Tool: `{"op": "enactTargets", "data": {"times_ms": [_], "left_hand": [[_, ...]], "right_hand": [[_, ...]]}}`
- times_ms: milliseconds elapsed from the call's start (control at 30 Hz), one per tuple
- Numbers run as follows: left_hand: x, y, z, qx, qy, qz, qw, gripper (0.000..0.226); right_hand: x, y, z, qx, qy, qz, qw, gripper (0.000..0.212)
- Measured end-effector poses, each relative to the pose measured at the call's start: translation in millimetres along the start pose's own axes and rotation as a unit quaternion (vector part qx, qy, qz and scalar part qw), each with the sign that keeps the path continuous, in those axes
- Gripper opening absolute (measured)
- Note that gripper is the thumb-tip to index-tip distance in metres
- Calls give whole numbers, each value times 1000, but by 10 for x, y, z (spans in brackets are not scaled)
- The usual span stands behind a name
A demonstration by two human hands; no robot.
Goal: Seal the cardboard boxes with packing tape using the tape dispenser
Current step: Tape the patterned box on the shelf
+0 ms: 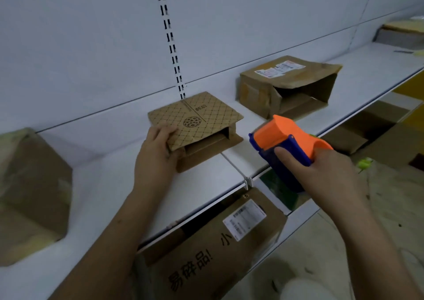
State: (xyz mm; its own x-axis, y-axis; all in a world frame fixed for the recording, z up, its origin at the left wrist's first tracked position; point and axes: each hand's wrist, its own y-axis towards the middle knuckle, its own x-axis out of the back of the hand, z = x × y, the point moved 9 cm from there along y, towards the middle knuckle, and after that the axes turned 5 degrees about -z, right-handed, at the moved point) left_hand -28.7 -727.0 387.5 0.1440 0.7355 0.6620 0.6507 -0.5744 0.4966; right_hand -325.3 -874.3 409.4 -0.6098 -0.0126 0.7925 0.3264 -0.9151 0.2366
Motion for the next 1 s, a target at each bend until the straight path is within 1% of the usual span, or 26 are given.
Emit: {"op": "enactTargets", "data": {"times_ms": [100, 200, 333, 400, 500, 567, 633, 667, 700, 767, 800, 867, 933, 1000], "left_hand": [[56, -40, -55, 5, 7, -22, 1000, 52], [193, -81, -66, 7, 25, -42, 999, 51], [350, -83, -20, -7, 42, -25, 999, 46], [443, -94, 37, 0, 35, -37, 999, 42], [628, -119, 114, -1, 35, -85, 996, 40], [740, -129, 83, -5, 42, -107, 993, 39], [838, -147, -10, -10, 72, -123, 990, 30], [882, -152, -65, -15, 93, -129, 987, 25], [916, -155, -117, -21, 113, -131, 985, 22], [952, -151, -180, -23, 143, -127, 981, 20], [953, -149, -196, -20, 154, -122, 980, 21], [936, -146, -232, -18, 167, -110, 980, 21], [912, -136, -286, -25, 168, -104, 980, 16], [892, -112, -328, -30, 164, -98, 981, 11]], "right_hand": [[-103, 167, -10, 29, -36, 15, 999, 64], [-118, 310, -1, 48, -61, 11, 997, 59], [-104, 439, 89, 97, -88, 15, 991, 64], [-157, 444, 154, 128, -109, 35, 985, 65], [-189, 420, 304, 197, -156, 38, 967, 71], [-223, 408, 368, 244, -217, 33, 944, 82], [-241, 374, 392, 281, -248, 25, 927, 88], [-235, 352, 407, 298, -240, 16, 924, 86], [-190, 316, 446, 322, -208, -5, 924, 83], [-39, 263, 499, 364, -116, -77, 921, 73], [34, 257, 497, 374, -78, -119, 917, 72], [88, 269, 481, 386, -35, -163, 907, 71], [77, 286, 522, 400, -25, -176, 899, 68], [26, 326, 574, 403, -32, -165, 900, 68]]}}
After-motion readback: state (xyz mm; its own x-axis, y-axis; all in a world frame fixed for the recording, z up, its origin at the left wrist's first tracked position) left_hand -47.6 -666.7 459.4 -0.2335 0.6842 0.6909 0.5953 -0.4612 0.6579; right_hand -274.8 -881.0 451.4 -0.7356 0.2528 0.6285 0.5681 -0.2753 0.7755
